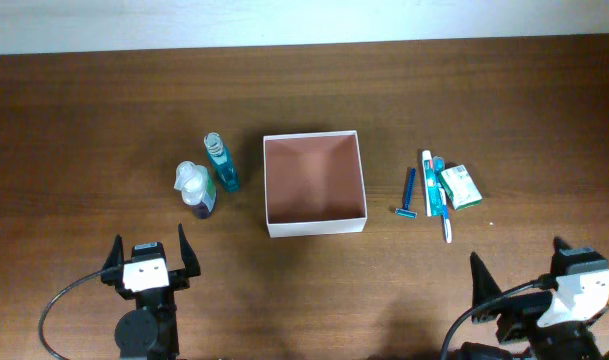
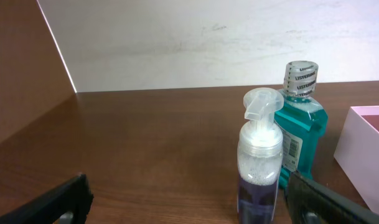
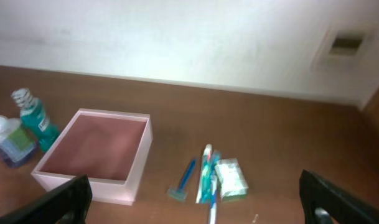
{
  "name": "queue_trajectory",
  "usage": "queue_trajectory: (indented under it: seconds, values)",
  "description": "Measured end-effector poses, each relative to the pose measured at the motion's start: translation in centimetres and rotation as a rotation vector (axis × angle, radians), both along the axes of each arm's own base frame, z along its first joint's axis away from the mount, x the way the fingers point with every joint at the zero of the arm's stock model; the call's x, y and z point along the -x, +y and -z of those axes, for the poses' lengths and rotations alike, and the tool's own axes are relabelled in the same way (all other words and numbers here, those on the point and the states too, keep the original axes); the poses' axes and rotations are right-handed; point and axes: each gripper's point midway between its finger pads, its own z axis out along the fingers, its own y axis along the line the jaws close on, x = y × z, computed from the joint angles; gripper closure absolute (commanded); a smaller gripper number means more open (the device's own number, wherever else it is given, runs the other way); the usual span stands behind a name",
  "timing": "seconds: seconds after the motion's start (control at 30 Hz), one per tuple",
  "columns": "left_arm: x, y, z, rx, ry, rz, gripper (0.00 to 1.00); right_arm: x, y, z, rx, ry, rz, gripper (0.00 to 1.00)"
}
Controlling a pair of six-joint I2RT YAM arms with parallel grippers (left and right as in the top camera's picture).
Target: Pack container
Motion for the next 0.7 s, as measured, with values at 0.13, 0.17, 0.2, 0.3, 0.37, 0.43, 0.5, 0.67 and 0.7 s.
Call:
queue_trajectory:
  seconds: [0.13, 0.17, 0.2, 0.3, 0.37, 0.43, 0.5, 0.67, 0.7]
  values:
    - [0.0, 0.0, 0.0, 0.000, 0.000, 0.000, 0.00, -1.7, 0.5, 0.1, 0.058, -0.051, -0.067, 0.01]
    - [0.0, 0.0, 0.0, 0.000, 0.000, 0.000, 0.01, -2.3, 0.6, 0.2, 0.069, -0.066, -0.086, 0.01]
    - [0.0, 0.0, 0.0, 0.000, 0.000, 0.000, 0.01, -3.2, 0.9, 0.3, 0.079, -0.092, -0.111, 0.01]
    - [0.0, 0.0, 0.0, 0.000, 0.000, 0.000, 0.01, -4.9, 1.4, 1.9, 0.089, -0.106, -0.147, 0.01]
    - [0.0, 0.0, 0.0, 0.000, 0.000, 0.000, 0.00, -5.9, 1.5, 3.5, 0.092, -0.113, -0.158, 0.01]
    - [0.0, 0.0, 0.0, 0.000, 0.000, 0.000, 0.01, -6.5, 1.7, 4.9, 0.101, -0.152, -0.166, 0.01]
    - [0.0, 0.0, 0.0, 0.000, 0.000, 0.000, 0.01, -6.4, 1.8, 6.0, 0.113, -0.214, -0.169, 0.02]
    - [0.0, 0.0, 0.0, 0.000, 0.000, 0.000, 0.01, -5.7, 1.9, 7.7, 0.140, -0.356, -0.168, 0.02]
    - [0.0, 0.0, 0.0, 0.000, 0.000, 0.000, 0.01, -5.7, 2.0, 8.2, 0.141, -0.369, -0.172, 0.02]
